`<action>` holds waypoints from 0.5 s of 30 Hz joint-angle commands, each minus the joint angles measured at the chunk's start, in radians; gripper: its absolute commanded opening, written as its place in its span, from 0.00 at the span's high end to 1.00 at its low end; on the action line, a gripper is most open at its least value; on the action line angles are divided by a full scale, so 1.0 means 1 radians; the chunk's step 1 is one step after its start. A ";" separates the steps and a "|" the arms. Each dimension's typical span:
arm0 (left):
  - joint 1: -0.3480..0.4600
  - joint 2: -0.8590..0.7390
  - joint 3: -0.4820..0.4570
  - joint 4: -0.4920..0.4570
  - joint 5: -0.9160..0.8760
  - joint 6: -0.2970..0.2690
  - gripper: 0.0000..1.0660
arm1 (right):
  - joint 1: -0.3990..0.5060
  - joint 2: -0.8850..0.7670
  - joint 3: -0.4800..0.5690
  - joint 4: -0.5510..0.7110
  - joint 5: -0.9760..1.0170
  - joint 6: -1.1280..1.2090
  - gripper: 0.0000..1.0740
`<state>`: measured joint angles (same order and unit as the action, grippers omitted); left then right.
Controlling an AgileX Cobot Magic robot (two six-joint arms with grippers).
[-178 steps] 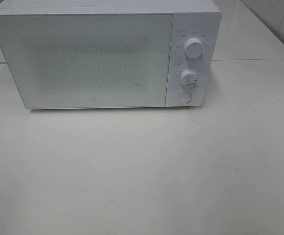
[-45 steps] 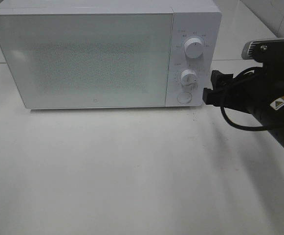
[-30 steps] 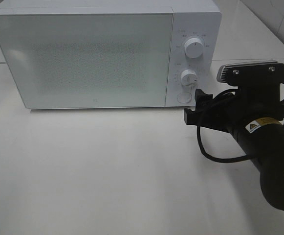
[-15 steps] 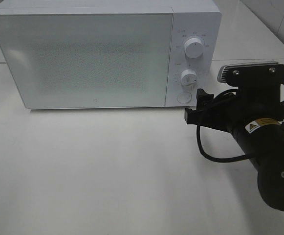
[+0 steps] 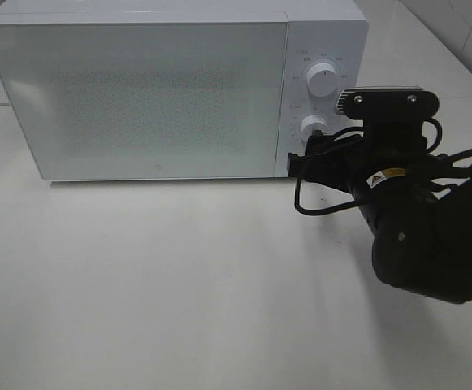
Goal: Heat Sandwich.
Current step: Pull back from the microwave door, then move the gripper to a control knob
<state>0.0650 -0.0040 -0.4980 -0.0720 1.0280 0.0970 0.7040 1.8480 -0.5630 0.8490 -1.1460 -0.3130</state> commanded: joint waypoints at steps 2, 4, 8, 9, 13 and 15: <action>0.003 -0.027 0.003 -0.008 0.001 -0.003 0.05 | -0.025 0.027 -0.040 -0.051 0.027 0.002 0.29; 0.003 -0.027 0.003 -0.008 0.001 -0.003 0.05 | -0.042 0.052 -0.073 -0.088 0.039 0.002 0.29; 0.003 -0.027 0.003 -0.008 0.001 -0.003 0.05 | -0.055 0.075 -0.109 -0.104 0.046 0.002 0.29; 0.003 -0.027 0.003 -0.008 0.001 -0.003 0.05 | -0.059 0.081 -0.117 -0.113 0.048 0.001 0.29; 0.003 -0.027 0.003 -0.008 0.001 -0.003 0.05 | -0.086 0.108 -0.160 -0.138 0.065 0.001 0.29; 0.003 -0.027 0.003 -0.008 0.001 -0.003 0.05 | -0.088 0.116 -0.167 -0.139 0.067 0.001 0.29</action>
<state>0.0650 -0.0040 -0.4980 -0.0720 1.0280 0.0970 0.6220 1.9650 -0.7210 0.7290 -1.0900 -0.3130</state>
